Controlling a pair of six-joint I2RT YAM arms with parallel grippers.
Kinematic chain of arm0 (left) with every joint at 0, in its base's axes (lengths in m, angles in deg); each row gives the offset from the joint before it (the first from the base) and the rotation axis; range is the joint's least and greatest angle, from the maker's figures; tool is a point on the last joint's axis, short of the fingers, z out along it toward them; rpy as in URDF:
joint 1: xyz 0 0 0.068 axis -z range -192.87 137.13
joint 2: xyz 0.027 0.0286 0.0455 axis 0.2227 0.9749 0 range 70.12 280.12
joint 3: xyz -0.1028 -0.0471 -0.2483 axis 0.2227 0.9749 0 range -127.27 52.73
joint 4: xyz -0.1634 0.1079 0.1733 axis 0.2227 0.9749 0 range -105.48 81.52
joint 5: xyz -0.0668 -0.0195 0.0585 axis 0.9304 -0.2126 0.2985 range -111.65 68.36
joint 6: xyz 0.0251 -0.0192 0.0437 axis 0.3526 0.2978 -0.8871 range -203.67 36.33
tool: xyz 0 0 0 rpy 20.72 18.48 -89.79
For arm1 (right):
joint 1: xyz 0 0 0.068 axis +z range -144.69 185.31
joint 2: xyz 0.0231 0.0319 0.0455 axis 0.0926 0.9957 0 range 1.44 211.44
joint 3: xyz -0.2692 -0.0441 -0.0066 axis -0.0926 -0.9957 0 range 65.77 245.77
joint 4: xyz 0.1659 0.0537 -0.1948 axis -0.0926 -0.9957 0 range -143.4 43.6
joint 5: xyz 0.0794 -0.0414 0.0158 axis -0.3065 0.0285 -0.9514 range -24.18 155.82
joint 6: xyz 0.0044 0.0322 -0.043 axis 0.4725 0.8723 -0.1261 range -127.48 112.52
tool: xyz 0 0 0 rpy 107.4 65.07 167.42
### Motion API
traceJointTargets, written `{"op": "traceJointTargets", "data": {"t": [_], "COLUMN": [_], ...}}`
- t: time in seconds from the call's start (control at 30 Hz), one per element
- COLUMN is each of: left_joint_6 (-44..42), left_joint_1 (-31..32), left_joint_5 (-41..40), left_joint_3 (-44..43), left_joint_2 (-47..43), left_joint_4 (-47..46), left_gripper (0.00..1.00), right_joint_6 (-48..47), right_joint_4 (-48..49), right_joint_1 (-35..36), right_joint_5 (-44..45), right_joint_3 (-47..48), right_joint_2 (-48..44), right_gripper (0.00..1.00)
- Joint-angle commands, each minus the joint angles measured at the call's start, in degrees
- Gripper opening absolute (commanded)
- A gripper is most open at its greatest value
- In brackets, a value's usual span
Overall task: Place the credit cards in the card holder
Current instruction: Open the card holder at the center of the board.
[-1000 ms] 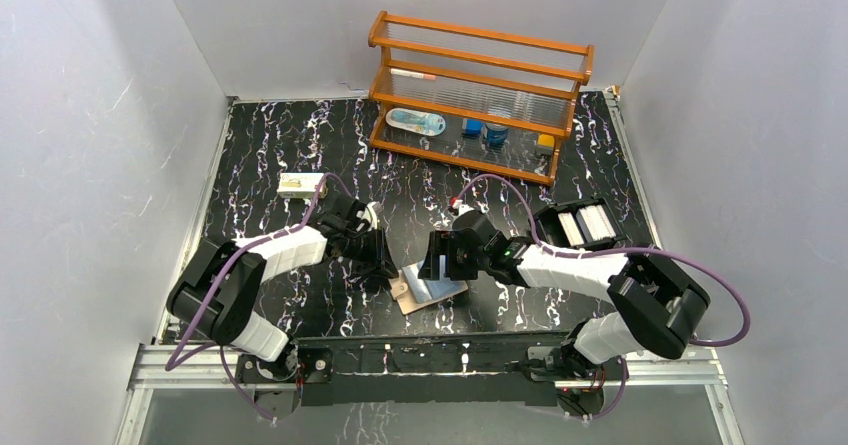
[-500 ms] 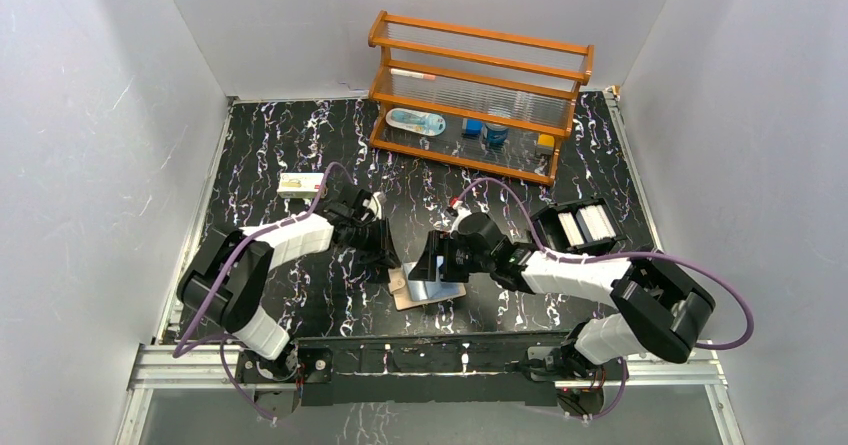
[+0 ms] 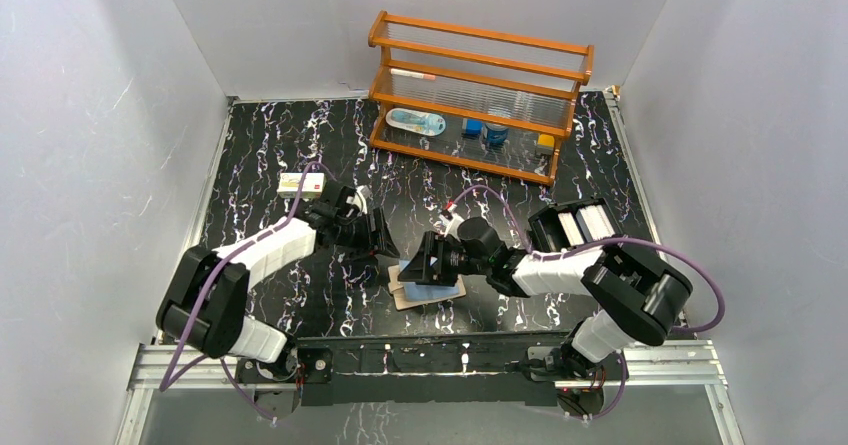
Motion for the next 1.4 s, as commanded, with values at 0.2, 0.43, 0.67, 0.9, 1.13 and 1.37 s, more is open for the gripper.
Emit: {"op": "traceJointTargets", "data": {"t": [0.2,0.43,0.67,0.9,1.13,1.37], "left_joint_6": [4.10,5.09,5.13,4.72,4.13,2.81], "left_joint_1": [-0.07,0.68,2.36,2.56,2.64,2.61], "left_joint_5": [10.27,11.41,7.79,6.55,7.17,8.18], "left_joint_3": [9.15,10.70,10.62,10.12,9.50,8.07], "left_joint_2": [-5.95,-1.88,1.13,2.73,2.77,1.97], "left_joint_4": [-8.58,-13.98,-15.02,-15.72,-15.44,-13.08], "left_gripper": [0.70,0.71,0.64,0.29,0.09,0.00], "right_joint_6": [0.61,0.97,1.18,1.07,-2.04,-12.94], "right_joint_4": [4.16,4.47,4.99,3.70,-9.01,-40.74], "right_joint_1": [0.15,0.16,0.14,0.16,0.14,-0.85], "right_joint_5": [1.82,2.49,2.81,3.49,7.88,28.06], "right_joint_3": [-1.61,-2.22,-2.62,-3.27,-0.82,11.83], "right_joint_2": [2.14,4.33,5.15,3.80,-6.19,-18.76], "right_gripper": [0.68,0.52,0.43,0.43,0.50,0.55]}}
